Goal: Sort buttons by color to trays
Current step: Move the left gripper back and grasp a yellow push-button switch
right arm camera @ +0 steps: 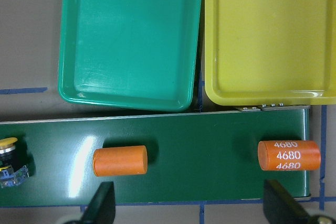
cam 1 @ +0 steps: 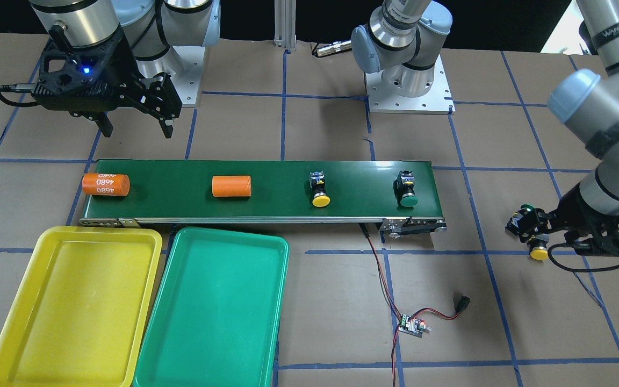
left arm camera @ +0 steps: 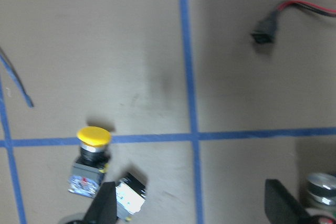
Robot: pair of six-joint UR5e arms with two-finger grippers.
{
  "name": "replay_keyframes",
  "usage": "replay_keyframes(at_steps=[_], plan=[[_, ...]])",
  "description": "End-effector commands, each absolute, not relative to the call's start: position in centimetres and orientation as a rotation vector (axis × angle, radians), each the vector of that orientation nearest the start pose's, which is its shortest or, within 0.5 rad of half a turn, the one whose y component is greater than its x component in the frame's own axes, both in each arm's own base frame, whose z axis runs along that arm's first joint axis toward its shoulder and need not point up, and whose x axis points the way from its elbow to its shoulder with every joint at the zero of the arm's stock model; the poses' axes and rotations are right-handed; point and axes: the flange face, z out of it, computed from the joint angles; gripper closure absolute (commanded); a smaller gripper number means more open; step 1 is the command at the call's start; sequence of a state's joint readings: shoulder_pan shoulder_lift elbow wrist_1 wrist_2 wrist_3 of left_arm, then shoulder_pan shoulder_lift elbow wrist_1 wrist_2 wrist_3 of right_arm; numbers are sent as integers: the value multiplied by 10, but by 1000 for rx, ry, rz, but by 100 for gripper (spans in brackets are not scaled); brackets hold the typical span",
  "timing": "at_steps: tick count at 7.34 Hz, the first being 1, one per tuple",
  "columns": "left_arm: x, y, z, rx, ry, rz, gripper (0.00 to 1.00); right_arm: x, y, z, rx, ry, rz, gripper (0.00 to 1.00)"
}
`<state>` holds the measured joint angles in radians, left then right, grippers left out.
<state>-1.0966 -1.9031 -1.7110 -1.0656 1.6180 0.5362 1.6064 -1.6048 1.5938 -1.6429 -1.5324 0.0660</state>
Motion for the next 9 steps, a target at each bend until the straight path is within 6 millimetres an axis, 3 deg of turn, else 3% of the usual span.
replay_keyframes(at_steps=[1, 3, 5, 6, 8, 9], plan=[[197, -585, 245, 299, 3092, 39, 0, 155, -480, 501, 45, 3095, -125, 0], [224, -580, 209, 425, 3107, 92, 0, 155, -479, 502, 45, 3094, -130, 0], [226, -578, 179, 445, 3134, 143, 0, 155, -480, 501, 45, 3094, -127, 0], [225, -577, 172, 452, 3143, 159, 5, 155, -481, 500, 45, 3095, -123, 0], [229, -577, 169, 459, 3132, 178, 95, 155, -481, 499, 45, 3095, -120, 0], [231, -581, 176, 463, 3126, 169, 100, 155, -481, 500, 45, 3095, -122, 0]])
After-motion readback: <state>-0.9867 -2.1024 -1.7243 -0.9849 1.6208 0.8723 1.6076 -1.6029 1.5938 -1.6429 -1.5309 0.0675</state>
